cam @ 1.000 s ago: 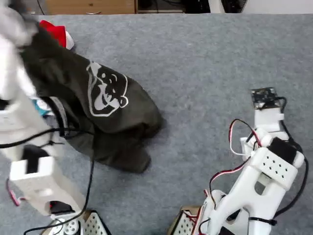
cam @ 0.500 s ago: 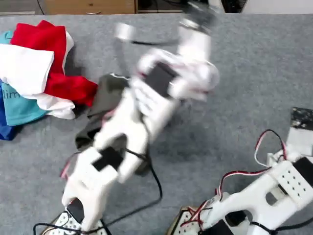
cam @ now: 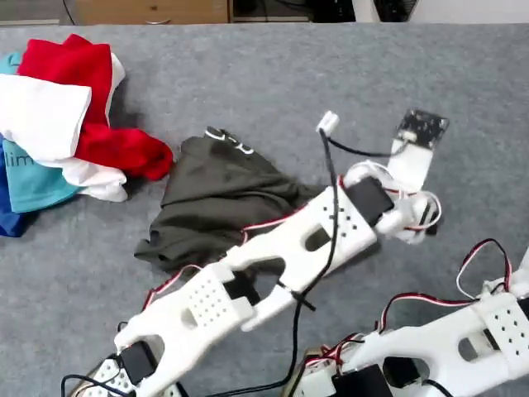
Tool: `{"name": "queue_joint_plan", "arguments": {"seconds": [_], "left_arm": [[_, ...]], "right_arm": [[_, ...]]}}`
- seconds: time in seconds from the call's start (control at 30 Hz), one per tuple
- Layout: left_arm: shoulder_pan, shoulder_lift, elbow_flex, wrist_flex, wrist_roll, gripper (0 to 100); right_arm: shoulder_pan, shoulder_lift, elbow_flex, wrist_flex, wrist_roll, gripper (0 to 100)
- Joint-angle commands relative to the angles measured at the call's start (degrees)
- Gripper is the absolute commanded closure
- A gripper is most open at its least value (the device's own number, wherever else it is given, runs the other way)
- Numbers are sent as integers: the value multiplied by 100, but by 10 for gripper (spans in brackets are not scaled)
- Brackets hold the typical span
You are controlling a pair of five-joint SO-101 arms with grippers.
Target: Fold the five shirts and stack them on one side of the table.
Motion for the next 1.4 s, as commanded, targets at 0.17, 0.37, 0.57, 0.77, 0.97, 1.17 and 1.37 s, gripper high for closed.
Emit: {"name": "queue_joint_plan", "arguments": {"seconds": [0.17,0.37,0.57,0.77,0.97,1.17,1.37], "left_arm": [[-2400,-708,-2514,1705,-158,729],[-4818,-664,-2295,2119,-774,729],[-5969,-673,-1169,2119,-1108,729],[-6224,-673,-158,2119,-1495,771],[-6198,-673,237,2119,-1503,799],[-6163,-673,299,2119,-1503,799],[-6163,-673,273,2119,-1530,799]], "right_arm": [[-2378,40,-822,985,-325,641],[-4813,945,-1429,1389,-1512,642],[-5692,3178,-2079,1371,-2365,646],[-5684,4277,-2316,1143,-2462,836],[-5684,4488,-2316,642,-2708,790],[-5587,4286,-2308,589,-2699,771],[-5437,4295,-2167,255,-2655,768]]}}
